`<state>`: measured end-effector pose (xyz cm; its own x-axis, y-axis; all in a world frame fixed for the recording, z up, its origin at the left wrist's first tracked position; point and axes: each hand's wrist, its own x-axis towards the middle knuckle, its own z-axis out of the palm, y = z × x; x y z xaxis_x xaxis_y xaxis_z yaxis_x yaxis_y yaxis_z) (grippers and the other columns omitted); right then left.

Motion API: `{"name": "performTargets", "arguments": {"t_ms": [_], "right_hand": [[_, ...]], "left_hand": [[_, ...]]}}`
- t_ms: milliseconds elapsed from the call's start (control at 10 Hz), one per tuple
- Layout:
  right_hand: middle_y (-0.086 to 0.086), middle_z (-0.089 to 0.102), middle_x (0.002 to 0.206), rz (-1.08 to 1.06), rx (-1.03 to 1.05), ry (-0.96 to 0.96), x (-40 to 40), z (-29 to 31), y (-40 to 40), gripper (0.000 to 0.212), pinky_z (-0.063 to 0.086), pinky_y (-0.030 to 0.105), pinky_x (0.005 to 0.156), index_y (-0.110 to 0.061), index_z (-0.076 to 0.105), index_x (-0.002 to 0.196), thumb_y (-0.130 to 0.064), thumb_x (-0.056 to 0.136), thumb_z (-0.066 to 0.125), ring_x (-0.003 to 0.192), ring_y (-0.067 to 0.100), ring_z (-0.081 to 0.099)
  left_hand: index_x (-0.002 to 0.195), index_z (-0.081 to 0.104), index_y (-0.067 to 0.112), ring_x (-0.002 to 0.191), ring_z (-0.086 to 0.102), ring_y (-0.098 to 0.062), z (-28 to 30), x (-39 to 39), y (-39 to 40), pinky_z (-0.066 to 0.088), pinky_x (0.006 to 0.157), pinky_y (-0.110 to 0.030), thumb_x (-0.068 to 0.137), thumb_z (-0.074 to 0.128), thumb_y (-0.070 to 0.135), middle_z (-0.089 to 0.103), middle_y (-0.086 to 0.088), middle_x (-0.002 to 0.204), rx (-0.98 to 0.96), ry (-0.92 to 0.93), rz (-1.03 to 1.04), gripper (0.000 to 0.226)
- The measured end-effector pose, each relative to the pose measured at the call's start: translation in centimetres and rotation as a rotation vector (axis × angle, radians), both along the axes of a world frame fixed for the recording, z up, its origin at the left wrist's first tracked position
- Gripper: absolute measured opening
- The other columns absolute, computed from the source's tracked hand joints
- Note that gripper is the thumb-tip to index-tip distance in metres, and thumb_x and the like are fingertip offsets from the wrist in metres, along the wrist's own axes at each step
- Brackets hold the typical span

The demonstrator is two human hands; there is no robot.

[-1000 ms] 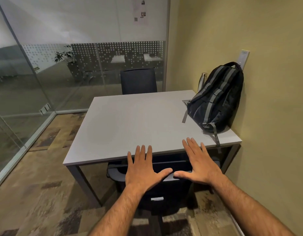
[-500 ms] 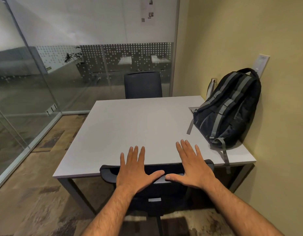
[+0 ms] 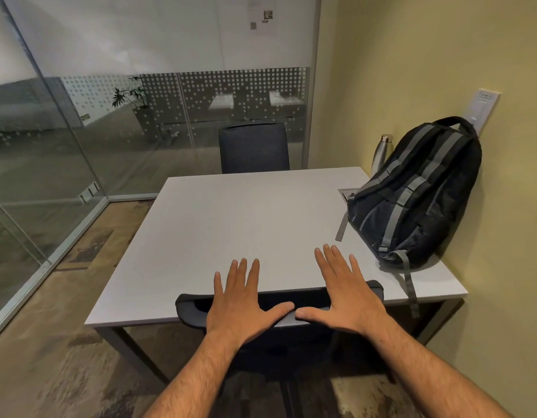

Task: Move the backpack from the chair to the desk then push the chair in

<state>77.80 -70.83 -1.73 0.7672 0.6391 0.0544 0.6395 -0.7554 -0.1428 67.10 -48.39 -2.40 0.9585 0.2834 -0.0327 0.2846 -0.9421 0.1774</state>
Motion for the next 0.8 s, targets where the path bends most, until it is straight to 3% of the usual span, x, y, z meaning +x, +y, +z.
{"name": "performTargets", "arguments": {"t_ms": [400,600,700,800], "right_hand": [[0.003,-0.023,0.169,-0.022,-0.03,0.01,0.0,0.3,0.2,0.135,-0.012,0.055,0.127,-0.025,-0.02,0.159,-0.109,0.062,0.019,0.154,0.019,-0.027],[0.006,-0.011,0.173,-0.089,-0.015,-0.032,-0.7,0.5,0.4,0.128,-0.018,0.058,0.122,-0.027,-0.011,0.162,-0.107,0.064,0.011,0.158,0.024,-0.016],[0.005,-0.012,0.173,-0.158,0.028,-0.044,-2.5,0.5,0.2,0.12,-0.018,0.058,0.12,-0.03,-0.011,0.162,-0.103,0.069,0.009,0.158,0.026,-0.014],[0.003,-0.006,0.174,-0.19,0.164,0.029,-3.6,0.8,-0.3,0.109,-0.011,0.055,0.124,-0.031,-0.003,0.163,-0.096,0.079,0.021,0.159,0.024,-0.009]], "left_hand": [[0.162,-0.013,0.029,0.157,-0.019,-0.021,0.6,-0.2,-0.2,-0.008,0.127,-0.055,0.065,0.009,0.105,-0.014,-0.001,0.173,-0.002,-0.019,-0.022,0.125],[0.163,-0.006,0.026,0.159,-0.011,-0.02,1.2,-0.9,-0.5,-0.006,0.129,-0.051,0.077,0.015,0.098,-0.003,-0.001,0.174,-0.012,-0.053,-0.038,0.114],[0.164,0.007,0.024,0.16,-0.001,-0.018,1.6,-1.7,-0.6,-0.001,0.13,-0.046,0.083,0.022,0.092,0.01,0.001,0.174,-0.105,-0.144,-0.053,0.106],[0.163,0.013,0.024,0.159,0.003,-0.016,1.5,-2.0,-0.4,0.0,0.13,-0.044,0.086,0.025,0.088,0.017,0.002,0.173,-0.152,-0.192,-0.068,0.101]]}}
